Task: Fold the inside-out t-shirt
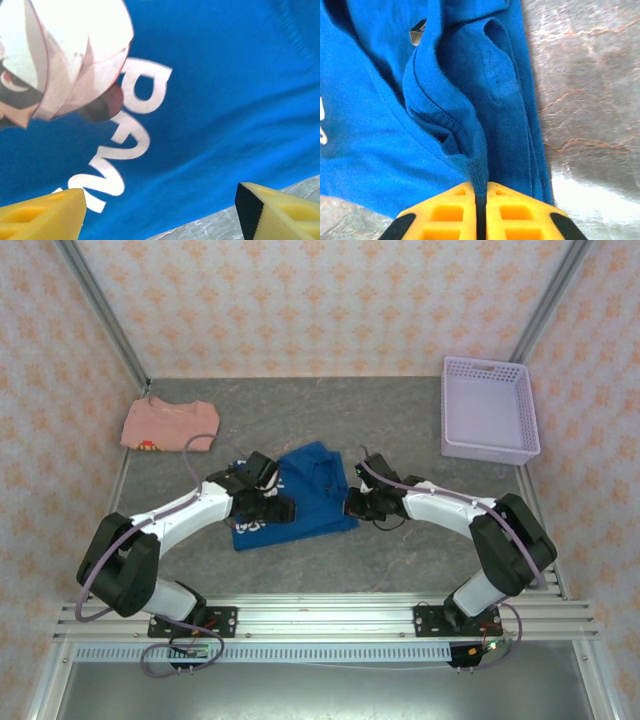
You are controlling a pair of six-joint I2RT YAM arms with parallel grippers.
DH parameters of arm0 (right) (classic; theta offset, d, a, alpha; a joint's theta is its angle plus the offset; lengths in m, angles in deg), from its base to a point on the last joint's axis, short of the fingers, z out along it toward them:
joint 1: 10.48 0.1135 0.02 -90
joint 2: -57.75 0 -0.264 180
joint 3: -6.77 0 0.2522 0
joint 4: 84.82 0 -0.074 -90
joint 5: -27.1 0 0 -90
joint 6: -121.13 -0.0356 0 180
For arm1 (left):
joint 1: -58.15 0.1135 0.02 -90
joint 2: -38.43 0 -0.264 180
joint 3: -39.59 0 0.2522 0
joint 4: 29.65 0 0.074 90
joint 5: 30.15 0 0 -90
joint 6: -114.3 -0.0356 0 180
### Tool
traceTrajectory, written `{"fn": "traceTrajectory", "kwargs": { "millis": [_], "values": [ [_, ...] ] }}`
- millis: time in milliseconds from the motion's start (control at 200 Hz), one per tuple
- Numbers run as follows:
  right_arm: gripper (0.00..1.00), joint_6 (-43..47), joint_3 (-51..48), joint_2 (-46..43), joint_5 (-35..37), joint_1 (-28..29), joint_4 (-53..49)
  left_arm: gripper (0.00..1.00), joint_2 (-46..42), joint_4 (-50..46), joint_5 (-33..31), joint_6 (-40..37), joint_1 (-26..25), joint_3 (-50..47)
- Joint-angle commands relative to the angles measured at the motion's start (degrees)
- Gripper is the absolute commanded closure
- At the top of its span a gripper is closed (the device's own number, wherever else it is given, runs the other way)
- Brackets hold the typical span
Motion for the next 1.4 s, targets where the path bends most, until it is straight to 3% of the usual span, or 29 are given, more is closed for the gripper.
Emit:
{"fn": "traceTrajectory", "kwargs": {
  "millis": [0,180,360,620,851,966,1161,1396],
  "values": [
    [0.82,3.7,2.1,2.0,5.8,0.0,-6.9,0.2,0.6,1.7,0.1,-0.8,-0.8,-0.9],
    [0.52,9.2,10.4,1.2,10.4,-1.0,-7.9,0.2,0.9,2.9,-0.7,-2.1,-2.1,-1.3],
    [0.46,9.6,20.1,10.1,9.4,-2.7,-3.3,0.2,0.6,3.7,-1.4,-2.5,-2.1,-2.3],
    [0.52,9.4,33.0,24.9,6.8,-4.4,-2.7,0.2,-0.5,3.3,-1.8,-2.6,-2.2,-2.4],
    [0.81,9.7,36.6,29.1,5.7,-5.3,-2.4,0.2,0.2,3.6,-1.5,-3.2,-2.3,-3.0],
    [0.88,10.7,36.6,28.3,6.1,-6.1,-3.3,0.2,1.0,3.8,-0.8,-3.9,-2.4,-3.2],
    [0.9,12.8,37.1,27.4,7.6,-7.3,-6.0,0.2,2.3,4.0,-0.3,-4.7,-3.2,-3.6],
    [0.86,14.0,44.5,34.0,8.7,-8.3,-12.0,0.2,4.5,5.4,2.5,-5.6,-6.2,-3.0]
  ]
}}
